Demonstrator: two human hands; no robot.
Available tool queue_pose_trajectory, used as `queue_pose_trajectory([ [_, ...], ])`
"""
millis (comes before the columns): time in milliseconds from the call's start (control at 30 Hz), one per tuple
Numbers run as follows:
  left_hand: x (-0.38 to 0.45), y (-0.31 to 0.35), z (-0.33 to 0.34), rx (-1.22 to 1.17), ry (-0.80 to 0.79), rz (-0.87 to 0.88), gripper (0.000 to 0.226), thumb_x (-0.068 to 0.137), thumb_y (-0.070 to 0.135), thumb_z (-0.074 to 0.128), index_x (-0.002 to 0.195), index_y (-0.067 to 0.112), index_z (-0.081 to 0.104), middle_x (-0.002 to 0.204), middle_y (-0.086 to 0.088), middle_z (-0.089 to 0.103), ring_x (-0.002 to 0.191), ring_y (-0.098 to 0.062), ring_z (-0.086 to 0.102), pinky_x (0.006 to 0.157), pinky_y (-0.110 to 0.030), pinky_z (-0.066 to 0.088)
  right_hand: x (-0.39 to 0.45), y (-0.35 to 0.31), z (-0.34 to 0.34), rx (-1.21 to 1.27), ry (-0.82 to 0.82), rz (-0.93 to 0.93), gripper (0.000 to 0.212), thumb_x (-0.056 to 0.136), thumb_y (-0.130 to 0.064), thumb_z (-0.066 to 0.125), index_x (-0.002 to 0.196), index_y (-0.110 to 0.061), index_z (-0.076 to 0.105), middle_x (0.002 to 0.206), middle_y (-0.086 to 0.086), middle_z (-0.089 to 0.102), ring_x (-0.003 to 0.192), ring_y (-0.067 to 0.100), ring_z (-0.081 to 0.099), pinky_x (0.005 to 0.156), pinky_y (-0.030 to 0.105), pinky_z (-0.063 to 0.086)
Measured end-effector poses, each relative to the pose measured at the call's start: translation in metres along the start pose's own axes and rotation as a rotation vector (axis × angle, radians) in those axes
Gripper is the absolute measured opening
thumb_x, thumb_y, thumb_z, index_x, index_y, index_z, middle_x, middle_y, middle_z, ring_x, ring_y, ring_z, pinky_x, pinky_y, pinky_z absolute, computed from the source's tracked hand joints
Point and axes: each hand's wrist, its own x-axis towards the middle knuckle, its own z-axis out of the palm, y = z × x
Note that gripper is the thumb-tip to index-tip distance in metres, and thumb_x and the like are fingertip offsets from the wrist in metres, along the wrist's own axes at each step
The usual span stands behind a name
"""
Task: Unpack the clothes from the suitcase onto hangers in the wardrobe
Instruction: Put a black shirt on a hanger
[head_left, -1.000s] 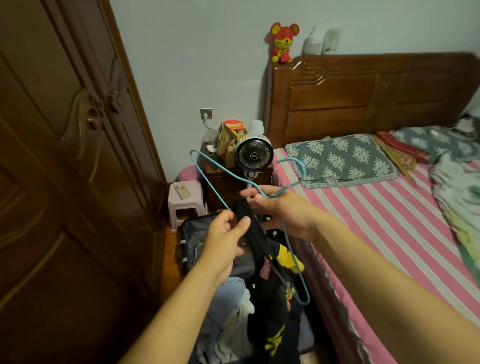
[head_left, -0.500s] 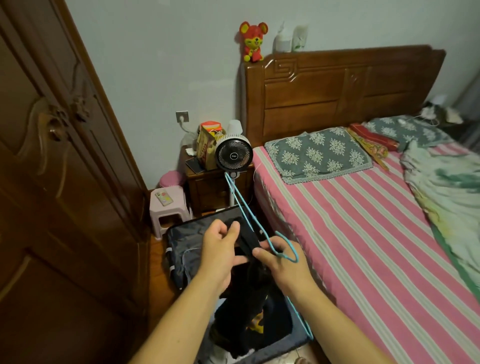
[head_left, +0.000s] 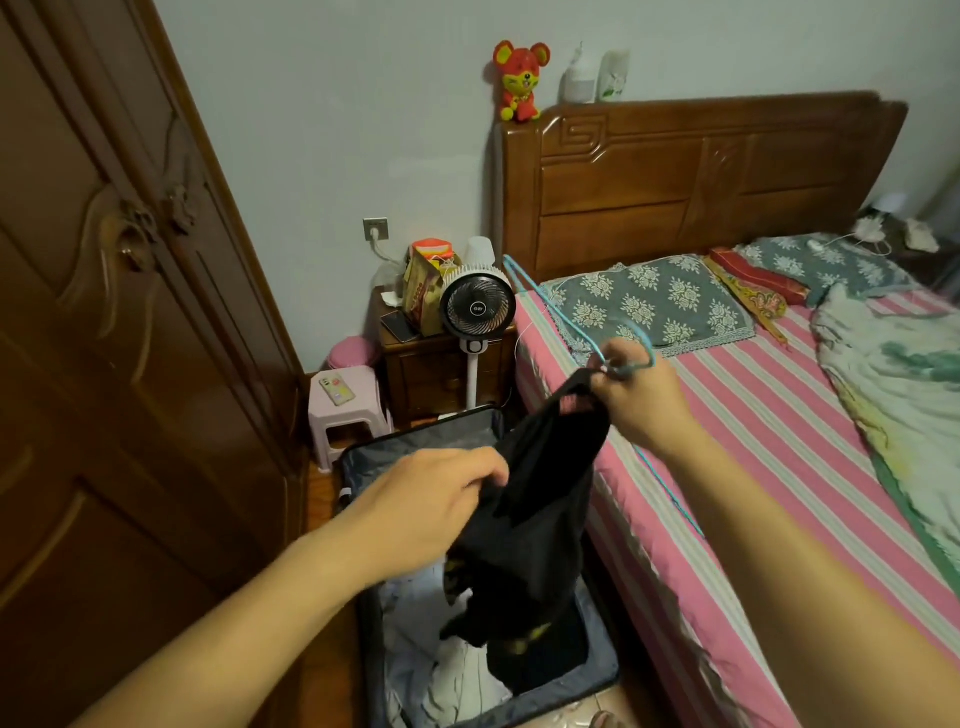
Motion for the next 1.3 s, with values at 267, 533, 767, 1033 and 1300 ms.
queue_pose_trajectory([
  [267, 0.034, -0.029, -0.004, -0.009, 0.048, -0.302, 0.062, 0.094, 0.01, 0.046, 0.147, 0.042, 0.048, 0.126, -0.004, 0.068, 0.074, -0.014, 0.067, 0.062, -0.026, 0.055, 0.02, -0.005, -0.028, 0.041, -0.661, 0.189, 0.016, 0.089, -0.014, 0.073, 0.08, -0.011, 0.061, 0.059, 0.0, 0.041, 0.054, 0.01, 0.034, 0.046, 0.023, 0.028],
  [533, 0.069, -0.048, 0.027, 0.026, -0.197, -0.447, 0.092, 0.093, 0.004, 0.053, 0.16, 0.041, 0.002, 0.107, -0.002, 0.061, 0.071, -0.021, 0.068, 0.06, -0.034, 0.056, -0.02, 0.051, -0.013, 0.143, -0.43, 0.237, 0.02, 0.105, -0.021, 0.048, 0.109, -0.006, 0.061, 0.089, 0.005, 0.061, 0.046, -0.001, 0.044, 0.045, 0.011, 0.033],
  [767, 0.053, -0.092, 0.073, 0.373, -0.136, -0.513, 0.009, 0.095, 0.003, 0.048, 0.1, 0.011, 0.046, 0.109, -0.021, 0.063, 0.098, -0.041, 0.063, 0.07, -0.042, 0.046, -0.091, 0.109, 0.013, 0.137, -0.168, 0.297, 0.029, 0.1, -0.018, 0.059, 0.07, -0.019, 0.059, 0.061, -0.007, 0.059, 0.05, -0.002, 0.046, 0.059, 0.022, 0.038],
  [1033, 0.062, -0.116, 0.08, -0.491, 0.368, -0.863, 0.022, 0.105, 0.018, 0.044, 0.086, 0.019, 0.054, 0.087, -0.011, 0.052, 0.076, -0.028, 0.055, 0.069, -0.036, 0.05, -0.113, 0.088, 0.039, 0.2, -0.231, 0.229, 0.023, 0.097, -0.024, 0.063, 0.075, -0.018, 0.062, 0.067, -0.001, 0.062, 0.062, 0.011, 0.054, 0.067, 0.036, 0.045],
  [1300, 0.049, -0.122, 0.04, -0.15, 0.339, -0.578, 0.017, 0.102, 0.01, 0.052, 0.1, 0.014, 0.069, 0.1, -0.004, 0.066, 0.096, -0.026, 0.06, 0.079, -0.034, 0.044, -0.095, 0.025, 0.065, 0.159, -0.188, 0.062, 0.024, 0.1, -0.03, 0.058, 0.076, -0.025, 0.058, 0.071, -0.001, 0.061, 0.065, 0.019, 0.056, 0.066, 0.041, 0.048],
])
